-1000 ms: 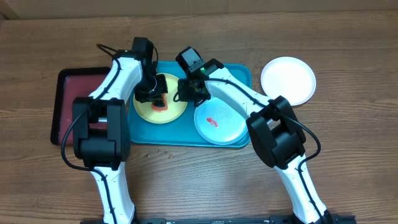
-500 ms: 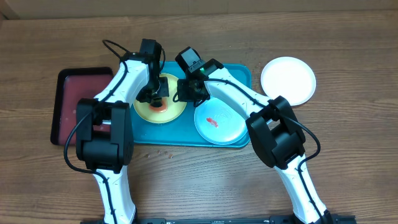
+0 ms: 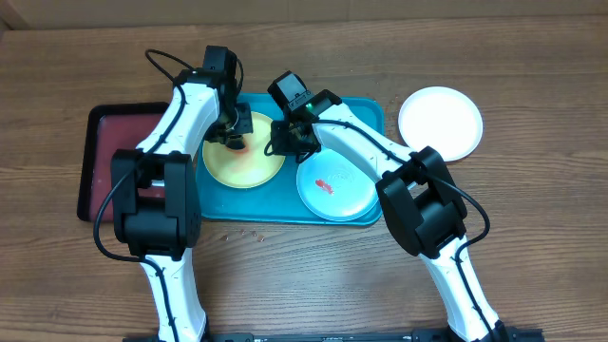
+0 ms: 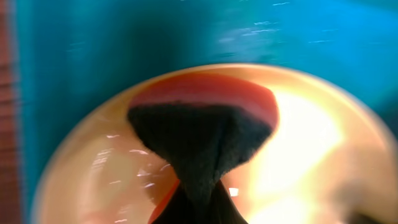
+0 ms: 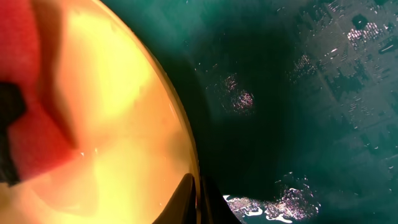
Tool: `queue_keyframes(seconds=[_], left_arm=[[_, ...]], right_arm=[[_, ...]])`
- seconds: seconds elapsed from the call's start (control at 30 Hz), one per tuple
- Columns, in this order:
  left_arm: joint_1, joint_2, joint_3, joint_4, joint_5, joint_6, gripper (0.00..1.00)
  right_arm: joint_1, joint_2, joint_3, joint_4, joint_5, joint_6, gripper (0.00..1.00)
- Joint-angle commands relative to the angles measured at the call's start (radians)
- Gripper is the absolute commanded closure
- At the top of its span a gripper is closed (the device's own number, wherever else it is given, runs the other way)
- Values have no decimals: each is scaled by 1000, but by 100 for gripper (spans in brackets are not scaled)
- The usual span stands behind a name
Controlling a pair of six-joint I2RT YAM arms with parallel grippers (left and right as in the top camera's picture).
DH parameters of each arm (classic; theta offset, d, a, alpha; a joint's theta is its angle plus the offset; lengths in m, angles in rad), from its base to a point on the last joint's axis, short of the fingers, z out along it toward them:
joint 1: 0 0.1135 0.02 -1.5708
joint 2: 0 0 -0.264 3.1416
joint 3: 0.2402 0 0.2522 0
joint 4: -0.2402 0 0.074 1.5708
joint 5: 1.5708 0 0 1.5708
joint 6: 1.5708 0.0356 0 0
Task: Clean dirty plates on tray and stack at the side
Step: 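Scrub the yellow plate with the sponge while the right gripper holds it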
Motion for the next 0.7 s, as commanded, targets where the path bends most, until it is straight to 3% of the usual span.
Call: queue_keyframes(seconds=[0.0, 0.4, 0.5, 0.67], left_arm=[[-10, 24, -15, 11, 148, -23, 96], [-20, 34, -17, -55, 117, -33, 96], [-20, 35, -18, -89, -14, -33, 96], [-20, 35, -18, -149, -397, -33, 96]], right_arm=[[6, 24, -25, -14, 30, -15, 96], [6, 24, -25, -13, 31, -15, 96], [6, 24, -25, -16, 30, -15, 96], [6, 24, -25, -24, 30, -16, 96]])
